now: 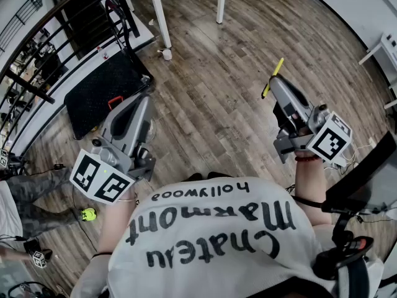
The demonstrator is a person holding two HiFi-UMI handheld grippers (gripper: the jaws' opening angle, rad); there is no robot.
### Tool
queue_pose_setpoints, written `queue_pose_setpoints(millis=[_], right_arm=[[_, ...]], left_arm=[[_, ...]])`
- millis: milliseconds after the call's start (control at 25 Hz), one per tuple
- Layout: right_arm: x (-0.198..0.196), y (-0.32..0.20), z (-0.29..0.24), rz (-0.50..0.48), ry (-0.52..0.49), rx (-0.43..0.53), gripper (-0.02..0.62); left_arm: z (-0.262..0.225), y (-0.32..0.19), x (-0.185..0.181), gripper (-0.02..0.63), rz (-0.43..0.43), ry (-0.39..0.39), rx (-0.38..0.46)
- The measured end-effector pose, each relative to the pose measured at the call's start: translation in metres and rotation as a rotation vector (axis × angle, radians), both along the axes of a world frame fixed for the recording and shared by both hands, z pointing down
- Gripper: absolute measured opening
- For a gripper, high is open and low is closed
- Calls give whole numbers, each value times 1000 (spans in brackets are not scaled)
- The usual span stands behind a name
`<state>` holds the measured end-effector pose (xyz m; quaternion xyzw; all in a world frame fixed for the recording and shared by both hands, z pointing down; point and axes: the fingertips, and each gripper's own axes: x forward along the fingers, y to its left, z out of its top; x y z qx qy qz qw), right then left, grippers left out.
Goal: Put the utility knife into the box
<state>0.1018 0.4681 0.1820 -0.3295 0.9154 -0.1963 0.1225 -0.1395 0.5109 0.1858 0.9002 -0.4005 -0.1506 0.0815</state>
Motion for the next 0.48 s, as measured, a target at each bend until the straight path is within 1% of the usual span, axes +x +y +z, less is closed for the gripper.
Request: queue_pose_setpoints(millis=[480], right_arm=[[0,0,5,-5,10,-14,56]], left_arm=[[5,0,3,6,12,-3,-13]])
